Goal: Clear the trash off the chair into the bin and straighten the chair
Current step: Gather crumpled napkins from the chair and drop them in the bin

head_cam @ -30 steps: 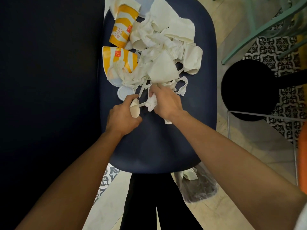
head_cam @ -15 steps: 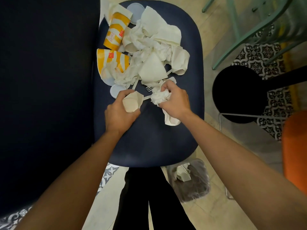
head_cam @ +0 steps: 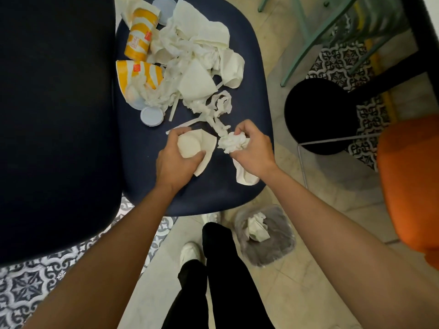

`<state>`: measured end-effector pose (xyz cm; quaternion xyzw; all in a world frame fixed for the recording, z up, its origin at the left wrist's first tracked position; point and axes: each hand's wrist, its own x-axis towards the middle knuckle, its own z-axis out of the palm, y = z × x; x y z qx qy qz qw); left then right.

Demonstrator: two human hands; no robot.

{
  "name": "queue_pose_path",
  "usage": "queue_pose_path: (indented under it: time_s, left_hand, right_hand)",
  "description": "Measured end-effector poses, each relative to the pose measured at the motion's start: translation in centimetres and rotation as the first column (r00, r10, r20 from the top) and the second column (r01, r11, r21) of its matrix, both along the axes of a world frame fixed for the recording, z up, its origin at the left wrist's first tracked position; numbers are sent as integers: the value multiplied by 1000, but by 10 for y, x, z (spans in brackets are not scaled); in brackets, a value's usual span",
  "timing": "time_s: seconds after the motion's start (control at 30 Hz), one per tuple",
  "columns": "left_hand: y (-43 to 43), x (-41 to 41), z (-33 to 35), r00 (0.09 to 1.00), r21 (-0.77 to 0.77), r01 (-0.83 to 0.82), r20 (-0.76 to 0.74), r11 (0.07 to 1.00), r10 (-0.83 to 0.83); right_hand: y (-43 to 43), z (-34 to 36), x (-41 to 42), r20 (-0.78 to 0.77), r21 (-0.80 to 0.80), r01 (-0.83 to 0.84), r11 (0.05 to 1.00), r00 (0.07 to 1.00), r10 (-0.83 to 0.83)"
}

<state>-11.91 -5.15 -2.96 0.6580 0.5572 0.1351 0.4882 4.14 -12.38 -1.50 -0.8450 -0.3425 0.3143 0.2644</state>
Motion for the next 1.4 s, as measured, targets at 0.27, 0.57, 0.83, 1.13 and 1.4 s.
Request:
queue_pose_path:
  time_s: [0.27,0.57,0.83,1.13,1.4]
  left_hand:
    - [-37,-11,1,998,-6,51,25,999,-51]
    - [-57,-7,1,979,2,172,-109,985,-171]
    - [-17,29,0,873,-16,368,-338,930,-351]
    - [-4,42,-17,883,-41,328,-341,944,-322]
    - [-23,22,-1,956,113,280,-121,953,-266]
  right_hand:
    - [-50,7,-20,-38,80,106,991,994,-103]
    - [-82,19,-29,-122,165,112,980,988,-93]
    - [-80,29,-23,-165,191,17,981,986,15]
    - [-70,27,-9,-180,196,7,981,983,29]
    - [-63,18,-7,-157,208,143,967,981,-112]
